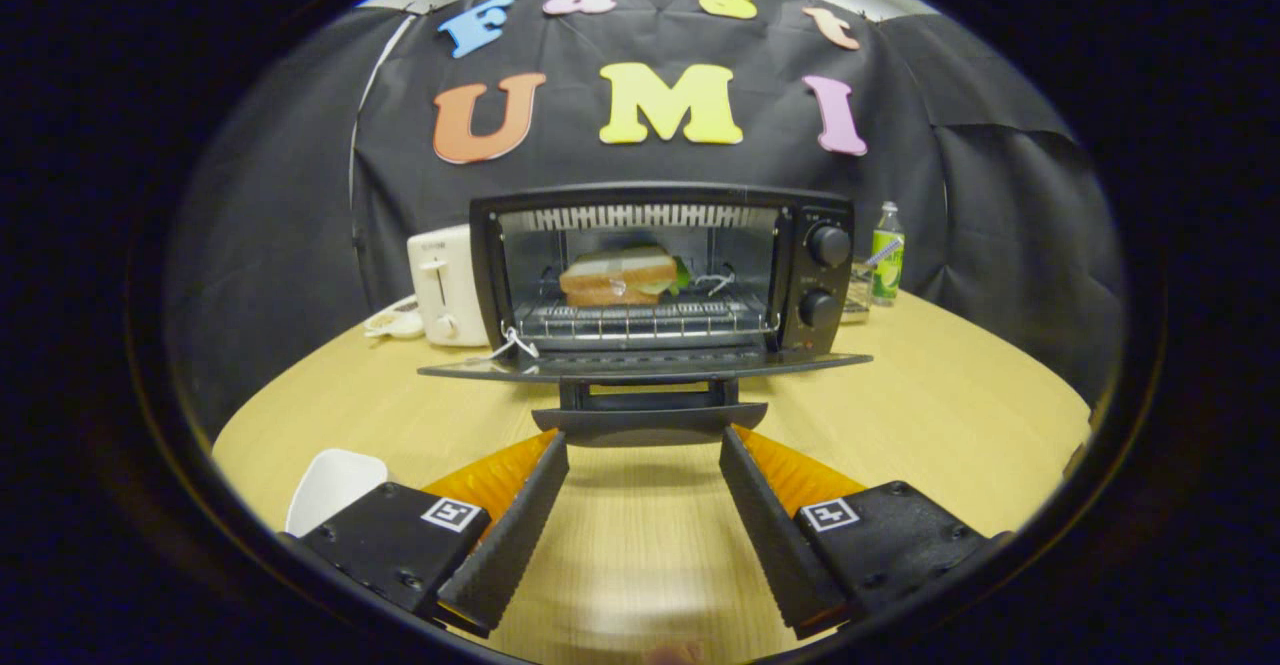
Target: Open the toaster oven, put the food inside, and close the toaster oven door.
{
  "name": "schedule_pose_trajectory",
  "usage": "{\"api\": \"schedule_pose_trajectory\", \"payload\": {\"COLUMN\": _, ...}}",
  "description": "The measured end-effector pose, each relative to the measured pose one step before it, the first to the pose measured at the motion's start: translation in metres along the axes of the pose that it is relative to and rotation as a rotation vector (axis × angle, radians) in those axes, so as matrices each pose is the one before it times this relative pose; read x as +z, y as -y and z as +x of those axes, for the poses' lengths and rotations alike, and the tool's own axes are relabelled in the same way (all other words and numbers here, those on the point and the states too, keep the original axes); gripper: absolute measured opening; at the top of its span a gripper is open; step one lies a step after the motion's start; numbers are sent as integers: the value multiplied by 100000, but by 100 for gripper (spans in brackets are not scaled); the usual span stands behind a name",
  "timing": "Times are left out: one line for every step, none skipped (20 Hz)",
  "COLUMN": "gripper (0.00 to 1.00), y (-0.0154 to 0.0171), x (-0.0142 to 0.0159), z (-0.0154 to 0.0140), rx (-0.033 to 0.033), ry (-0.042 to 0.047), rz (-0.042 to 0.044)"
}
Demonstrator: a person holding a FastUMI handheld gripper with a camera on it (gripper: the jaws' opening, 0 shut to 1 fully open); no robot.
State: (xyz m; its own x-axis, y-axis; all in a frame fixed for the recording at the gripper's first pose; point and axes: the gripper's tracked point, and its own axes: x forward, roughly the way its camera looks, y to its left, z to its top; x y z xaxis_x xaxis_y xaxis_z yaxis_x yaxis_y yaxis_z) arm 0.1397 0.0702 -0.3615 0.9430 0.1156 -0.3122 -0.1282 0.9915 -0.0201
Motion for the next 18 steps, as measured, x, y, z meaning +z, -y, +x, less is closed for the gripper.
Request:
{"api": "schedule_pose_trajectory", "payload": {"gripper": 100, "y": 23, "x": 123, "z": 200, "rx": 383, "ry": 1700, "rz": 986}}
{"api": "schedule_pose_trajectory", "payload": {"gripper": 100, "y": -40, "x": 161, "z": -23, "rx": 37, "ry": 1296, "rz": 414}}
{"api": "schedule_pose_trajectory", "payload": {"gripper": 100, "y": -90, "x": 104, "z": 111, "rx": -134, "ry": 793, "rz": -180}}
{"api": "schedule_pose_trajectory", "payload": {"gripper": 100, "y": 31, "x": 200, "z": -122, "rx": 31, "ry": 1526, "rz": -139}}
{"api": "schedule_pose_trajectory", "payload": {"gripper": 100, "y": 56, "x": 98, "z": -72, "rx": 188, "ry": 1104, "rz": 503}}
{"api": "schedule_pose_trajectory", "payload": {"gripper": 100, "y": -44, "x": 74, "z": -1, "rx": 40, "ry": 650, "rz": -184}}
{"api": "schedule_pose_trajectory", "payload": {"gripper": 100, "y": 23, "x": 142, "z": -75, "rx": -103, "ry": 400, "rz": -436}}
{"api": "schedule_pose_trajectory", "payload": {"gripper": 100, "y": 13, "x": 132, "z": -37, "rx": -57, "ry": 311, "rz": -680}}
{"api": "schedule_pose_trajectory", "payload": {"gripper": 100, "y": -10, "x": 235, "z": 128, "rx": -65, "ry": 390, "rz": -527}}
{"api": "schedule_pose_trajectory", "payload": {"gripper": 100, "y": -32, "x": 117, "z": 17, "rx": 37, "ry": 363, "rz": -374}}
{"api": "schedule_pose_trajectory", "payload": {"gripper": 100, "y": -22, "x": 230, "z": 1, "rx": -2, "ry": 382, "rz": -342}}
{"api": "schedule_pose_trajectory", "payload": {"gripper": 100, "y": -204, "x": 22, "z": 918, "rx": -19, "ry": 400, "rz": -398}}
{"api": "schedule_pose_trajectory", "payload": {"gripper": 100, "y": 29, "x": 204, "z": 50, "rx": 49, "ry": -11, "rz": -147}}
{"api": "schedule_pose_trajectory", "payload": {"gripper": 100, "y": -18, "x": 295, "z": 56, "rx": 0, "ry": 361, "rz": 35}}
{"api": "schedule_pose_trajectory", "payload": {"gripper": 100, "y": -54, "x": 315, "z": 51, "rx": 32, "ry": 289, "rz": -58}}
{"api": "schedule_pose_trajectory", "payload": {"gripper": 100, "y": 19, "x": 348, "z": 119, "rx": 36, "ry": 520, "rz": -123}}
{"api": "schedule_pose_trajectory", "payload": {"gripper": 100, "y": -85, "x": 334, "z": 33, "rx": 23, "ry": 486, "rz": -275}}
{"api": "schedule_pose_trajectory", "payload": {"gripper": 100, "y": -50, "x": 226, "z": -121, "rx": 42, "ry": 397, "rz": -392}}
